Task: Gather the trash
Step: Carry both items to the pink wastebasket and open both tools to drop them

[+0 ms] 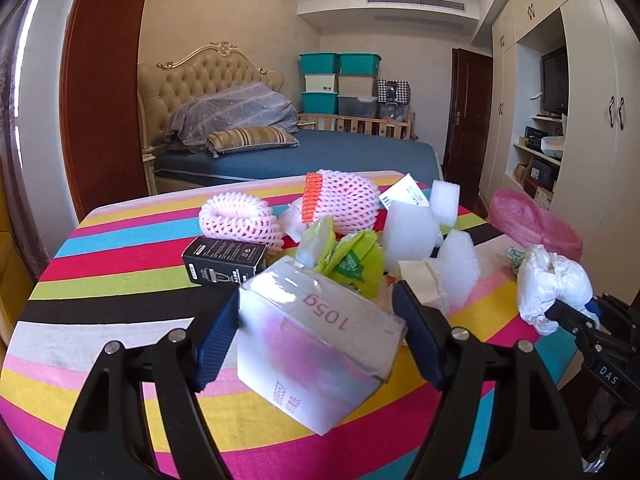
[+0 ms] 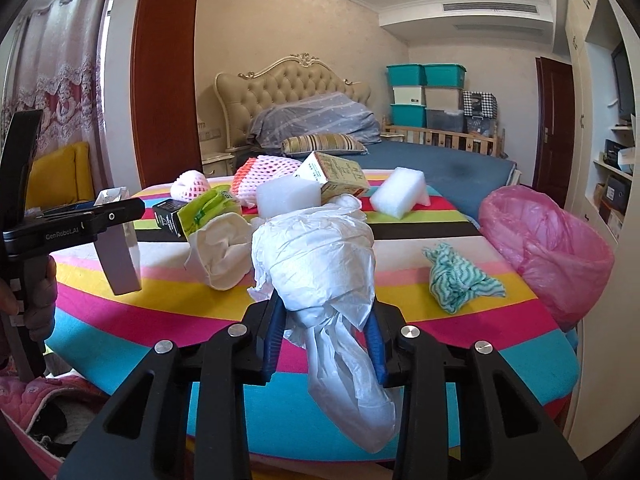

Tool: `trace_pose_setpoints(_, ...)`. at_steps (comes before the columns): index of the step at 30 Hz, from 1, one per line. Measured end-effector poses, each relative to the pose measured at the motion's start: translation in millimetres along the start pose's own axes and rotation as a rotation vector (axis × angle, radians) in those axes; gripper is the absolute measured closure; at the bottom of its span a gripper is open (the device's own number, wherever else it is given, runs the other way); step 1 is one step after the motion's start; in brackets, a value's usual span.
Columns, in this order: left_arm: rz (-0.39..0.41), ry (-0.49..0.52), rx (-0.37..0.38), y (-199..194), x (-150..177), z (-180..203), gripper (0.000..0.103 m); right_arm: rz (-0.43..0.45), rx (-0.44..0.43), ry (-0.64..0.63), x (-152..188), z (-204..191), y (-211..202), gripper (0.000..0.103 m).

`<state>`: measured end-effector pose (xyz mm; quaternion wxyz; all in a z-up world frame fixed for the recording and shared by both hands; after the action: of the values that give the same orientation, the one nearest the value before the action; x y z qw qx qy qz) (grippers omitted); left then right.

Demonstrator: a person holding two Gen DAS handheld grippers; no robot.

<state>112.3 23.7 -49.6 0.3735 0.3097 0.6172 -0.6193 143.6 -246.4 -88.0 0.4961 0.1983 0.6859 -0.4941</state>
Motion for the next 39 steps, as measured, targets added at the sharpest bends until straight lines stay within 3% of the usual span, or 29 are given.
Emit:
trace_pose_setpoints(9, 0.074, 0.067, 0.029, -17.0, -30.5, 24.3, 0.030, 0.035, 0.035, 0.028, -10.8, 18.4, -8.9, 0.068)
trace_pose_setpoints(16, 0.064, 0.120, 0.146, 0.5, -62.9, 76.1, 0.030, 0.066, 0.115, 0.066, -26.9, 61.9, -17.3, 0.068)
trace_pose_setpoints(21, 0.044, 0.186, 0.227, 28.0, -85.8, 133.0, 0.030, 0.076, 0.207, 0.091, -38.6, 109.7, -19.9, 0.068)
trace_pose_setpoints(30, -0.061, 0.232, 0.391, 108.3, -142.7, 251.2, 0.030, 0.052, 0.354, 0.158, -49.7, 215.3, -4.5, 0.068)
trace_pose_setpoints(35, -0.092, 0.227, 0.470, 145.3, -167.8, 320.7, 0.030, 0.035, 0.388, 0.218, -50.3, 268.9, 11.7, 0.068)
trace_pose_setpoints(39, -0.101, 0.220, 0.490, 173.3, -180.9, 366.4, 0.030, 0.013, 0.394, 0.256, -50.4, 304.7, 27.8, 0.068)
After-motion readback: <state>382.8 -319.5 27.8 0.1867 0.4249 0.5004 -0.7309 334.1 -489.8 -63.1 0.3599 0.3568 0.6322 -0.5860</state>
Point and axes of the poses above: each gripper's, at about its wrist camera, not at the fingertips, and y roughly the way its jaws point, z to its right, x to its underside, the point moved 7 cm from there along y, roughly the way its jaws point, and after that the axes turned 6 degrees about -z, right-handed, at the moved point
